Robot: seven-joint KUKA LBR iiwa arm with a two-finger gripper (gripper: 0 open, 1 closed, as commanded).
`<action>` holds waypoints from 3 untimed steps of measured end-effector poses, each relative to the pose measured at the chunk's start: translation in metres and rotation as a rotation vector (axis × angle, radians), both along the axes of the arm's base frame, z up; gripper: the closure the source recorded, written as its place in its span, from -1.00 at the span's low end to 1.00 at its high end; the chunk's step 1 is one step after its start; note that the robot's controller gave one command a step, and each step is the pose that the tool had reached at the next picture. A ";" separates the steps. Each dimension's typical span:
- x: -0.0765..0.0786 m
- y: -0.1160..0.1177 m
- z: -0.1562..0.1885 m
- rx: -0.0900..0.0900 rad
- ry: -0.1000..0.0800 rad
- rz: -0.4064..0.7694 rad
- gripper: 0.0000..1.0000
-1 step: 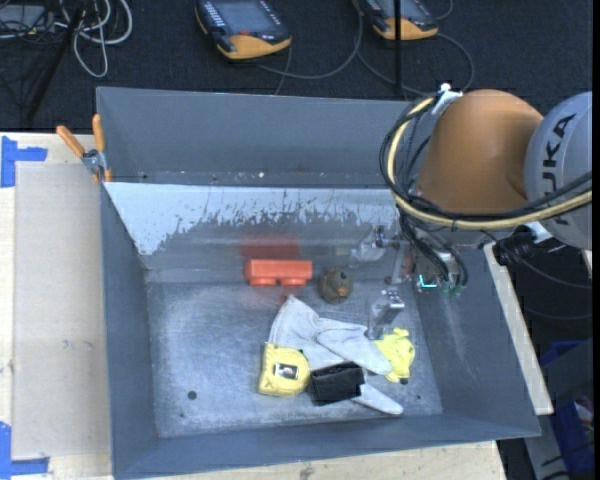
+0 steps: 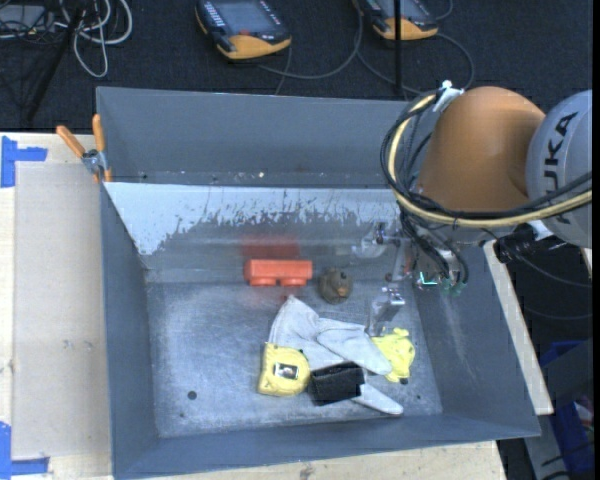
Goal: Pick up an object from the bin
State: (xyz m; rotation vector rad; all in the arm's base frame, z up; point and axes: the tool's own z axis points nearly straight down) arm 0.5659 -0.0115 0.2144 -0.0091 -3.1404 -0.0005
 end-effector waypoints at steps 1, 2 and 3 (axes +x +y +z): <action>0.010 -0.001 -0.044 0.000 -0.009 0.004 -1.00; 0.015 -0.017 -0.103 0.001 -0.007 0.096 -1.00; 0.036 -0.013 -0.120 0.003 -0.035 0.234 -1.00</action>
Offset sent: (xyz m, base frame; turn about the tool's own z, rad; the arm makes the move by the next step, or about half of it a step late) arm 0.0177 -0.0336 -0.1444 -0.1595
